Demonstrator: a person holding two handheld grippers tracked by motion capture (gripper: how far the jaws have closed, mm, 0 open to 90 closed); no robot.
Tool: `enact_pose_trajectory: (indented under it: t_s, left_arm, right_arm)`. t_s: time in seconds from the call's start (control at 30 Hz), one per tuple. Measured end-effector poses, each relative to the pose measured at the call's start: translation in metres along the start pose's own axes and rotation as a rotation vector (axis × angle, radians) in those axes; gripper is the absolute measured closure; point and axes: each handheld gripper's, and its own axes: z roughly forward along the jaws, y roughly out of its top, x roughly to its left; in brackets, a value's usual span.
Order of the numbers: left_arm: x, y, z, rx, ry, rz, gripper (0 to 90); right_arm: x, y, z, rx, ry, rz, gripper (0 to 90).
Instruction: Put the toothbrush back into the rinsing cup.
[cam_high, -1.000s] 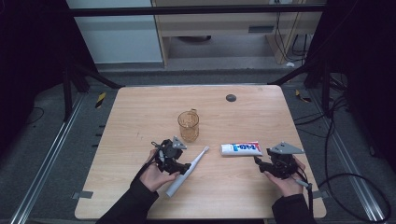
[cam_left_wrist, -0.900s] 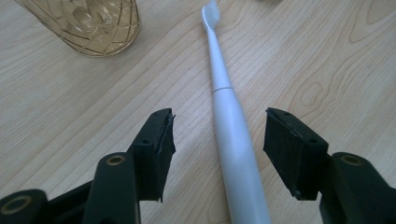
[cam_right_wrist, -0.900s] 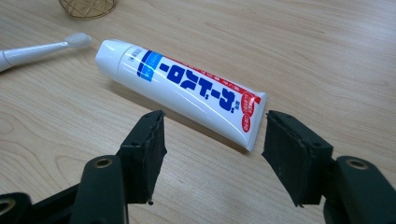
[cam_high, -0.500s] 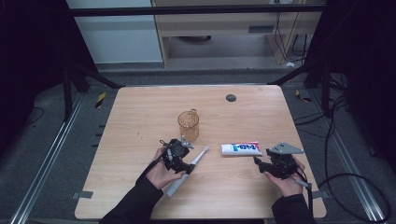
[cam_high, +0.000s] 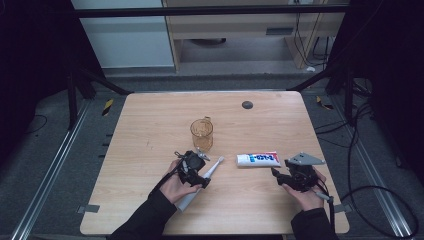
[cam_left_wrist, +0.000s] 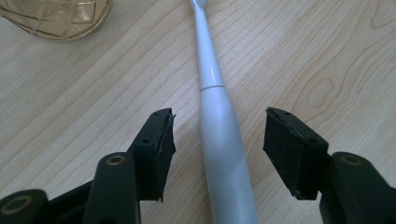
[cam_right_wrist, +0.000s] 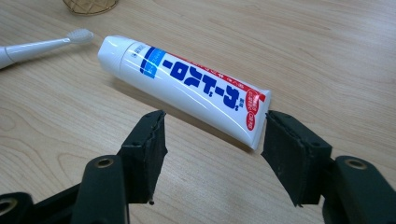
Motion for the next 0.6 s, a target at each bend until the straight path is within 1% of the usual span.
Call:
enact_pose_trajectory:
  t_s: [0.27,0.4,0.6]
  left_arm:
    - [0.0,0.0,0.006,0.019,-0.004,-0.011,43.6]
    - [0.001,0.0,0.01,0.033,-0.007,-0.019,46.1]
    - [0.001,0.0,0.012,0.042,-0.009,-0.026,50.0]
  right_arm:
    - [0.0,0.0,0.0,0.001,0.001,0.0,39.2]
    - [0.0,0.0,0.001,0.005,0.004,0.001,39.4]
    - [0.001,0.0,0.001,0.006,0.005,0.0,39.4]
